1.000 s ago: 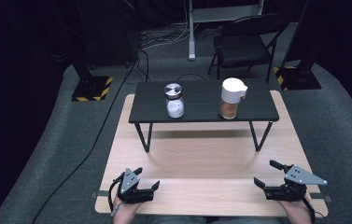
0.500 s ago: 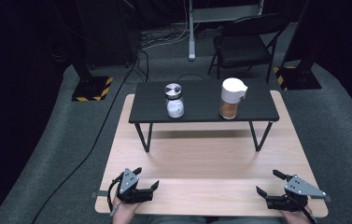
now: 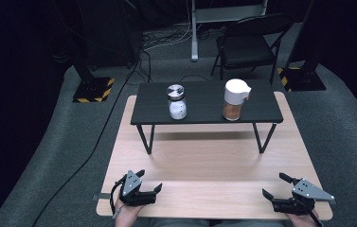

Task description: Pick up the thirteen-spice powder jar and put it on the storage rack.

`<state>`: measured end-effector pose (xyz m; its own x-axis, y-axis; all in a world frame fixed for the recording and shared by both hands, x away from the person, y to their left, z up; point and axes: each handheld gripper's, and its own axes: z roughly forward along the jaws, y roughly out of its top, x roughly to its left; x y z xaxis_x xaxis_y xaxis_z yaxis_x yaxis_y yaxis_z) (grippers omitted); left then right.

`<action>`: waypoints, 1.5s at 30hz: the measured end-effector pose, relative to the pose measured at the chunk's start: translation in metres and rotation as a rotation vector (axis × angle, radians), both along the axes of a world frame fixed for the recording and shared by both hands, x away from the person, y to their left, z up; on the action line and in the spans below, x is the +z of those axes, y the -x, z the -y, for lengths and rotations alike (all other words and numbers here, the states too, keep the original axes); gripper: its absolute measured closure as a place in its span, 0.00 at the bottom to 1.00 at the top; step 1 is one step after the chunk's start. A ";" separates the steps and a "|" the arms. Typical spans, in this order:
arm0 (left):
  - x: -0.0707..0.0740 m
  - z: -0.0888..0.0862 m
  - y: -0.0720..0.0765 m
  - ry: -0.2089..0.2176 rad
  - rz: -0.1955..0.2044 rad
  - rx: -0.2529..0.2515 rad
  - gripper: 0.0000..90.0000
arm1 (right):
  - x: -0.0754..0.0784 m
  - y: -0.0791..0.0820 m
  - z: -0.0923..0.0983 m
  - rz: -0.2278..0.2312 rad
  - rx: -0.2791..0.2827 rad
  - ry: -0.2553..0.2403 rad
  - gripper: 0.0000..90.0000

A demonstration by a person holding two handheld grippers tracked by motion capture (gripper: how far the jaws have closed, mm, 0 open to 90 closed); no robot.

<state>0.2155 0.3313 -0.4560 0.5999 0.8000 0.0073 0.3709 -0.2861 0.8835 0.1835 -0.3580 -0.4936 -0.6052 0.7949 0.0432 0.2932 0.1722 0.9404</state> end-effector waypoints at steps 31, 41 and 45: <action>0.000 -0.001 -0.001 0.000 -0.002 -0.003 0.13 | 0.000 -0.001 0.001 -0.013 -0.002 -0.006 0.07; -0.001 -0.001 -0.001 0.003 -0.001 -0.003 0.13 | 0.000 -0.001 0.001 -0.014 -0.002 -0.004 0.07; 0.000 -0.001 0.000 0.004 -0.001 -0.001 0.13 | 0.000 -0.001 0.001 -0.014 -0.001 -0.003 0.07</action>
<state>0.2159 0.3328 -0.4564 0.6007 0.7995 0.0036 0.3717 -0.2832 0.8841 0.1849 -0.3587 -0.4938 -0.6039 0.7952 0.0537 0.3062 0.1692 0.9368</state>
